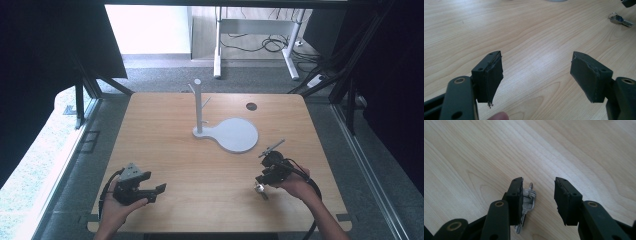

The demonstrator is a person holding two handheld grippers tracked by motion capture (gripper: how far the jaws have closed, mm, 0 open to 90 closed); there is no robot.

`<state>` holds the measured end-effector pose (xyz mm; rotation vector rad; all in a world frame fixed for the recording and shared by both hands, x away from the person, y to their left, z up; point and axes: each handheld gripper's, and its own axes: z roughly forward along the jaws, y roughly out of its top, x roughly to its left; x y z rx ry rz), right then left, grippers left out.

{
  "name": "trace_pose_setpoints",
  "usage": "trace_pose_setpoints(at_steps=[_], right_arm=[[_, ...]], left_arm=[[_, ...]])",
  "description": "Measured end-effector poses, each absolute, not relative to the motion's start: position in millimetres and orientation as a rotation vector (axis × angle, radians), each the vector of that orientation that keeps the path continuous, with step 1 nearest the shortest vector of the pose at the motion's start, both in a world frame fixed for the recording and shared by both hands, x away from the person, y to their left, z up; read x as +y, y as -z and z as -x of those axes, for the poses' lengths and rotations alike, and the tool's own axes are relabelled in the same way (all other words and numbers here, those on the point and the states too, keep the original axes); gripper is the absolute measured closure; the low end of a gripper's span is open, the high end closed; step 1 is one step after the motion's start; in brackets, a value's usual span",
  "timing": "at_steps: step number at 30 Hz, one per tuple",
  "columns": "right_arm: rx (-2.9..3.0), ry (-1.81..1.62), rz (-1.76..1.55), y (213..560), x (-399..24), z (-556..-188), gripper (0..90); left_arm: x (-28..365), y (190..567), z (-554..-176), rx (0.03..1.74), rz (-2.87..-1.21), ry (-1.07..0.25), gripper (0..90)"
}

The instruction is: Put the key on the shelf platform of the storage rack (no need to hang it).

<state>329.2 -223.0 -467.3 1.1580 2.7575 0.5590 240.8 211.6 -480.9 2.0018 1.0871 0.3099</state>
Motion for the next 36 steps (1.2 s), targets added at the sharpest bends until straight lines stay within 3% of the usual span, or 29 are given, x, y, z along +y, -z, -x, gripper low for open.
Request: trace_pose_setpoints(at_steps=[21,36], right_arm=[[2.836,-0.397,-1.139,486.2,-204.8,-336.8,70.5],[2.880,-0.343,-1.152,493.9,-197.7,-342.5,83.4]], left_arm=[[214.1,481.4,-241.5,1.094,-1.999,-0.313,26.3],[214.8,481.8,-241.9,1.095,-2.000,-0.313,26.3]])
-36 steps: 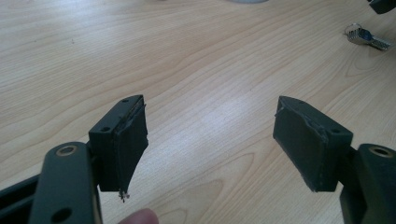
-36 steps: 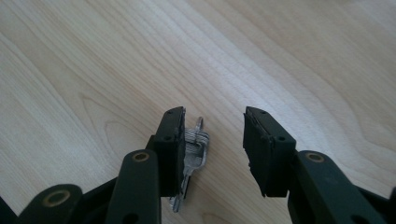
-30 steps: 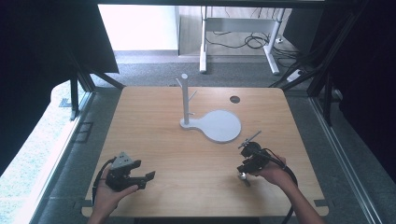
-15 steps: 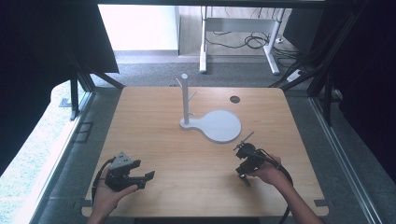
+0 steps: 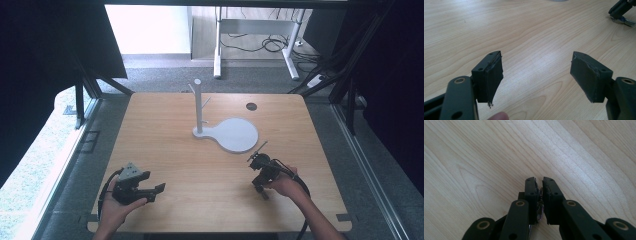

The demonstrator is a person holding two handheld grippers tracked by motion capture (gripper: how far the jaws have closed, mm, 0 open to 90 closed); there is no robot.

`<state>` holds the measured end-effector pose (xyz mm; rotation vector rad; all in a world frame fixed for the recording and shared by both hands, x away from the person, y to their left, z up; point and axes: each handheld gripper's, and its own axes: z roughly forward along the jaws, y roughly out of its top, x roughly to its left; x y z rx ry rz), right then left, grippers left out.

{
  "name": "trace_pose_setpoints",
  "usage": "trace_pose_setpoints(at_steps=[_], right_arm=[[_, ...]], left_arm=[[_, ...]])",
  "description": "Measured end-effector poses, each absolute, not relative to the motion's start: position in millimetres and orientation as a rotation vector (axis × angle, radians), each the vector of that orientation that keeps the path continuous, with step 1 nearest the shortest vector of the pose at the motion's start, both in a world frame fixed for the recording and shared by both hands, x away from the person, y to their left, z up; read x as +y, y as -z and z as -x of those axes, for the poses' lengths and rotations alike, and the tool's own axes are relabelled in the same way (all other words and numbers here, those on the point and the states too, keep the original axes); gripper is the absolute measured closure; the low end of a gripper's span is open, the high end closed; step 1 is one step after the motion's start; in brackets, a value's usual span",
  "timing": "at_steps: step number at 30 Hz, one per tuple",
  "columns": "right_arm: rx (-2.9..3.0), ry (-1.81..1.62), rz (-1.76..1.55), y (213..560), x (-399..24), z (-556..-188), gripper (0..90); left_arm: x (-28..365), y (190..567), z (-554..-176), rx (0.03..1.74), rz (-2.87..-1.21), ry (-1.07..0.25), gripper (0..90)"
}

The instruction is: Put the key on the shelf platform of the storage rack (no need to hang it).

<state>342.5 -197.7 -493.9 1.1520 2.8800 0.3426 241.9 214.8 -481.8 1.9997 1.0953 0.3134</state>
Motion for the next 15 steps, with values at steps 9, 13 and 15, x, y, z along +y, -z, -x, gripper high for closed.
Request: trace_pose_setpoints(at_steps=[9,13,15], right_arm=[[2.911,-0.279,-1.145,496.8,-196.0,-343.8,89.1],[2.923,-0.253,-1.126,496.6,-195.4,-344.1,89.7],[2.930,-0.247,-1.124,496.0,-195.5,-344.1,89.8]], left_arm=[[216.4,483.0,-243.0,1.100,-2.004,-0.312,26.3],[216.2,483.1,-243.1,1.100,-2.006,-0.312,26.3],[216.1,483.2,-243.1,1.100,-2.006,-0.312,26.3]])
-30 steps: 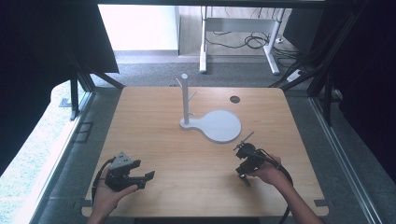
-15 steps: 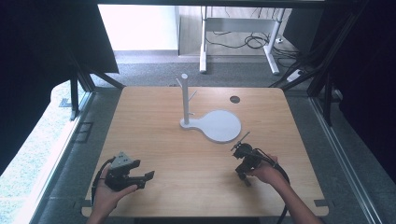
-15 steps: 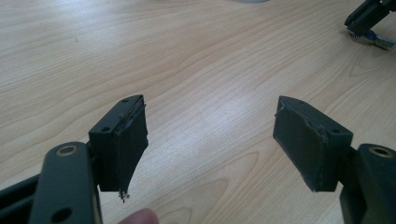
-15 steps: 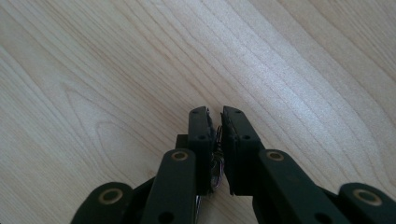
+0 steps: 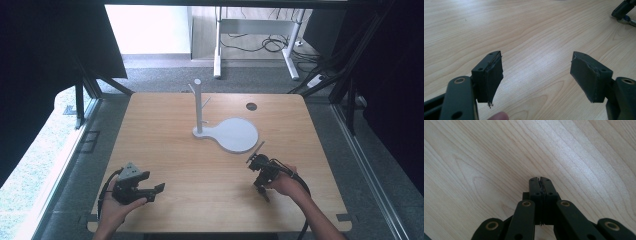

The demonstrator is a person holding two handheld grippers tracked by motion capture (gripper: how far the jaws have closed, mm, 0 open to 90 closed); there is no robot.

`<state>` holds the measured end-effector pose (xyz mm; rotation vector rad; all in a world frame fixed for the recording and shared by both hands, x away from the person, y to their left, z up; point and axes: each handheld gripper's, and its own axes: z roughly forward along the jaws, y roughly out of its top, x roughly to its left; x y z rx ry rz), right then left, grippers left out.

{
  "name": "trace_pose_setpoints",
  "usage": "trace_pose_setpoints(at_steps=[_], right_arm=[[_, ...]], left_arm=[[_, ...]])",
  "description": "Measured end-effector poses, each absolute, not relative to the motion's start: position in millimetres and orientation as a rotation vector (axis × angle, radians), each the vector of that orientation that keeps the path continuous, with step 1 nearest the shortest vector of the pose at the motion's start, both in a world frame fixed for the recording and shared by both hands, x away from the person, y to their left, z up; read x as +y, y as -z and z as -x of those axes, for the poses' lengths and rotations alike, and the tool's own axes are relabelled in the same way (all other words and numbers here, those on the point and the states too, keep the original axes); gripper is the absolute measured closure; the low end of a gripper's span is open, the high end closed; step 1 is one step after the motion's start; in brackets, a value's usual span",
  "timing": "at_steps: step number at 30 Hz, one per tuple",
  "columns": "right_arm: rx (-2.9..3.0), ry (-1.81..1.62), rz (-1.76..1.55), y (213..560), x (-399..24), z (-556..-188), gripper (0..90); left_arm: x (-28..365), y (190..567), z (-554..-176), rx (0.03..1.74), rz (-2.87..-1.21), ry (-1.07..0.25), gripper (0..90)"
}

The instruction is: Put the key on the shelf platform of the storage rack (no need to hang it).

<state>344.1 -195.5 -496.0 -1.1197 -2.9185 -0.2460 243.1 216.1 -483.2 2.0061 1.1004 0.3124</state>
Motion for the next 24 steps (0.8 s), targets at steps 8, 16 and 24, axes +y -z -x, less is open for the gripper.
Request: trace_pose_setpoints(at_steps=[8,16,24], right_arm=[[-2.918,0.231,1.108,484.0,-197.5,-344.3,90.0],[-2.938,0.266,1.107,465.0,-200.8,-346.2,90.0],[-2.954,0.302,1.116,450.2,-202.7,-348.7,90.0]], left_arm=[[215.9,483.1,-243.2,1.100,-2.006,-0.312,26.3],[217.0,482.1,-242.9,1.099,-2.001,-0.314,26.3],[218.1,480.9,-242.4,1.102,-1.993,-0.316,26.3]])
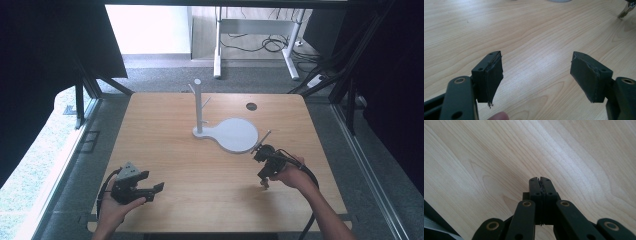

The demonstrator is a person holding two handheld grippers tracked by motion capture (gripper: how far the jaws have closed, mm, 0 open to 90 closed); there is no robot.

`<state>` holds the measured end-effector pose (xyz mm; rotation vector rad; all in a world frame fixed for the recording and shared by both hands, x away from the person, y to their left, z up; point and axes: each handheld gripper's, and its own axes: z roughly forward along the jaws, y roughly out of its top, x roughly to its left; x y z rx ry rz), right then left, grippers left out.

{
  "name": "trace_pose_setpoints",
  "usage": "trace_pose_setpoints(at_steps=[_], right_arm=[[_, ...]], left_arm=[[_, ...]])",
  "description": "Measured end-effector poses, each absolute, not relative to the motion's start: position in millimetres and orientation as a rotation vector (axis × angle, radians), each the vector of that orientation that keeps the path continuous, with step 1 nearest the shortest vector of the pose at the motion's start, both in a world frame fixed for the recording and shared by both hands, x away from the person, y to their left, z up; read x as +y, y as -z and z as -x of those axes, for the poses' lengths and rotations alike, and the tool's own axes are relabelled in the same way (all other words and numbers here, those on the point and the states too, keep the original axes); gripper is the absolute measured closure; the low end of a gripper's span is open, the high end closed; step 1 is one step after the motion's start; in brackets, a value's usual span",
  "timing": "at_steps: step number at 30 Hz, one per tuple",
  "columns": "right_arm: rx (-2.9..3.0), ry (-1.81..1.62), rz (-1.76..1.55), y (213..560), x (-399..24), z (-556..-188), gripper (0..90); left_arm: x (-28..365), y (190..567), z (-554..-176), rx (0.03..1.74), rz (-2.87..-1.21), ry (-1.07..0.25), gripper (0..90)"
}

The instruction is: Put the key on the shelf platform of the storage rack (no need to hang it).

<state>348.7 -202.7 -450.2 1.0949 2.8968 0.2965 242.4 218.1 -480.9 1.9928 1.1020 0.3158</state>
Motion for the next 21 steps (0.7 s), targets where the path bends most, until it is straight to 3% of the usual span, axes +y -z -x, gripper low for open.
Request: trace_pose_setpoints(at_steps=[21], right_arm=[[2.878,-0.354,-1.075,425.0,-201.2,-358.9,90.0]], left_arm=[[217.8,480.7,-242.3,1.102,-1.992,-0.314,26.3]])
